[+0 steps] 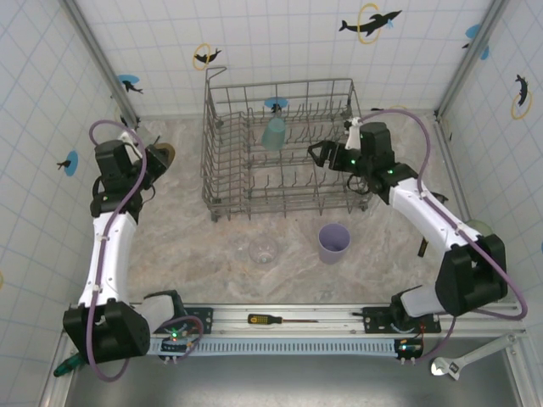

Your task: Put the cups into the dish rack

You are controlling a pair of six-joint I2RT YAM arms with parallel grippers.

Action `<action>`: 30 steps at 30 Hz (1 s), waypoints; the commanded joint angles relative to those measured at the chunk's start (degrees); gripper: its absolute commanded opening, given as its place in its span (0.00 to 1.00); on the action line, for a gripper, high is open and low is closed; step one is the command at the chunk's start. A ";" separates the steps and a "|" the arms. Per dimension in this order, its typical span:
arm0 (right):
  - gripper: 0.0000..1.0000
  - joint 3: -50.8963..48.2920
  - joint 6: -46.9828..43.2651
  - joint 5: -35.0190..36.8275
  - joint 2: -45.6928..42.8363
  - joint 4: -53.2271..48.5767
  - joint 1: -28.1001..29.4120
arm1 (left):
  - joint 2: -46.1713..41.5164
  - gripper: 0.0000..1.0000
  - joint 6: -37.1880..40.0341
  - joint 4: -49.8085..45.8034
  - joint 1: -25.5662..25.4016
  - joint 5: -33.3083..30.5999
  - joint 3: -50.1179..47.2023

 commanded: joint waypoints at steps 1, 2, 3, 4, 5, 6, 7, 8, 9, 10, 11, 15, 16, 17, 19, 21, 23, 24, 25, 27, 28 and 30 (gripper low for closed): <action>1.00 3.21 -1.58 -0.89 4.30 5.15 -0.60 | -0.21 0.00 -4.83 8.85 0.23 5.65 0.56; 1.00 3.66 -1.62 -1.28 5.52 5.87 -0.83 | -0.53 0.00 -6.97 13.39 -0.18 7.88 -1.32; 1.00 4.50 -1.55 -2.15 6.90 6.43 -1.06 | -0.67 0.00 -8.21 16.73 -0.47 10.02 -1.83; 1.00 5.85 -1.32 -3.10 8.56 6.16 -1.31 | -0.60 0.00 -8.53 17.73 -0.88 10.68 -3.16; 1.00 7.08 -1.14 -3.62 9.80 5.78 -1.59 | -0.39 0.00 -8.20 17.75 -1.14 10.72 -2.90; 1.00 8.34 -0.95 -4.29 11.08 5.40 -1.68 | -0.28 0.00 -7.34 17.90 -1.54 10.88 -2.80; 1.00 9.45 -0.89 -4.51 12.15 5.14 -1.76 | -0.07 0.00 -6.50 18.38 -1.95 10.97 -2.76; 1.00 10.16 -0.62 -4.56 12.97 5.13 -1.76 | 0.16 0.00 -6.03 19.16 -2.36 11.13 -2.81; 1.00 10.73 0.10 -5.53 13.71 5.46 -1.69 | 0.69 0.00 -5.93 20.48 -2.81 11.82 -0.82; 1.00 10.96 1.15 -7.32 14.32 6.25 -1.74 | 1.27 0.00 -6.28 22.57 -3.40 13.08 -0.62; 1.00 10.91 2.31 -7.97 14.71 7.19 -1.75 | 1.90 0.00 -6.66 24.23 -3.77 14.46 -0.36; 1.00 10.74 6.83 -10.82 15.87 11.18 -1.50 | 4.88 0.00 -5.70 27.74 -7.87 16.33 1.91; 1.00 10.57 7.65 -11.03 16.02 11.66 -1.33 | 5.67 0.00 -5.15 28.20 -9.09 16.51 2.26; 1.00 10.48 8.17 -11.06 16.08 11.84 -1.16 | 6.56 0.00 -4.85 28.56 -10.03 17.02 2.59; 1.00 9.92 9.43 -11.48 16.01 12.98 -0.63 | 8.96 0.00 -5.69 30.02 -11.70 19.00 3.22; 1.00 8.87 11.23 -12.13 15.84 15.11 -0.22 | 10.88 0.00 -7.35 32.31 -13.11 21.29 3.60; 1.00 7.97 12.95 -12.92 15.74 17.36 0.16 | 12.23 0.00 -8.78 34.44 -14.22 22.65 3.86; 1.00 7.46 13.85 -13.21 15.76 18.64 0.41 | 12.85 0.00 -9.17 35.32 -14.78 23.36 4.21; 1.00 7.01 14.76 -13.35 15.74 19.78 0.71 | 13.60 0.00 -9.21 35.72 -15.19 24.32 4.84; 1.00 5.89 16.08 -12.89 15.91 22.13 1.44 | 14.86 0.00 -9.82 36.14 -15.41 25.81 6.08; 1.00 5.18 16.73 -12.65 16.07 23.69 1.77 | 15.49 0.00 -10.64 36.91 -15.52 26.48 6.34; 1.00 4.27 18.22 -13.53 16.52 26.32 2.27 | 16.55 0.00 -12.99 39.24 -15.83 27.43 6.02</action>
